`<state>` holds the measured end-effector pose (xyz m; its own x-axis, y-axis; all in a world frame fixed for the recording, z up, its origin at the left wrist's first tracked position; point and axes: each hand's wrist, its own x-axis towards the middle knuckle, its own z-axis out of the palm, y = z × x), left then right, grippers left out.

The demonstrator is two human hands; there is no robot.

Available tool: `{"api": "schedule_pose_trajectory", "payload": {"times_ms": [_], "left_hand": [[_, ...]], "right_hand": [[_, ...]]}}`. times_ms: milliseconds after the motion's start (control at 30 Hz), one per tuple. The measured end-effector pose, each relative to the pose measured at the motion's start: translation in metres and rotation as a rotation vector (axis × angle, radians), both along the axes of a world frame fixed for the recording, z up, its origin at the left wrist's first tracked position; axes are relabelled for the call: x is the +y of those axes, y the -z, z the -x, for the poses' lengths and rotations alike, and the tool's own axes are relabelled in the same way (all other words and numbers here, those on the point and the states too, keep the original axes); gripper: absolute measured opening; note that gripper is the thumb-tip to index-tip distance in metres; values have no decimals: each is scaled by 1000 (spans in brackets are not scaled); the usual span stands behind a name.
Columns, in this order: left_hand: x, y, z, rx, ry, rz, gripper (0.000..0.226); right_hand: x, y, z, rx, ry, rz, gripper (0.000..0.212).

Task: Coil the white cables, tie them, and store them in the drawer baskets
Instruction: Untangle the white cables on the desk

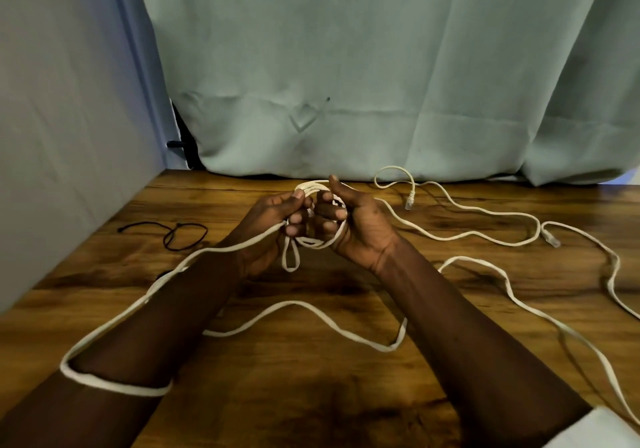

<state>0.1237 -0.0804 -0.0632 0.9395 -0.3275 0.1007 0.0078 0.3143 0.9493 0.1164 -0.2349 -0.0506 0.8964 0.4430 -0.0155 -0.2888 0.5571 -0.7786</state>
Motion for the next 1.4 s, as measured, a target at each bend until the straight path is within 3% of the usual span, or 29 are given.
{"api": "schedule_pose_trajectory", "payload": {"times_ms": [300, 400, 533, 767, 867, 967, 1067, 1167, 1300, 1400], "left_hand": [[10, -6, -6, 105, 93, 137, 31], [13, -7, -8, 133, 80, 152, 47], [14, -11, -9, 162, 64, 142, 33], [17, -9, -9, 74, 13, 63, 29], [18, -9, -9, 2, -38, -4, 27], [24, -9, -7, -4, 23, -120, 52], [26, -5, -7, 1, 75, -251, 50], [18, -4, -5, 15, 0, -144, 36], [9, 2, -1, -156, -200, -359, 27], [10, 3, -2, -166, -331, -365, 26]], "right_hand": [[5, -4, -4, -118, -125, 29, 31], [11, -2, -5, -174, -69, 98, 34], [19, 0, -7, -192, -29, 116, 34], [18, -1, -13, -86, -160, 53, 51], [21, -2, -12, -52, -66, 48, 48], [20, -3, -14, -4, 31, -108, 53], [5, -7, -21, 43, 144, -236, 53], [-12, -8, -23, 57, 201, -270, 44], [-21, -5, -24, 49, 234, -257, 42], [-24, -6, -24, 15, 247, -264, 38]]}}
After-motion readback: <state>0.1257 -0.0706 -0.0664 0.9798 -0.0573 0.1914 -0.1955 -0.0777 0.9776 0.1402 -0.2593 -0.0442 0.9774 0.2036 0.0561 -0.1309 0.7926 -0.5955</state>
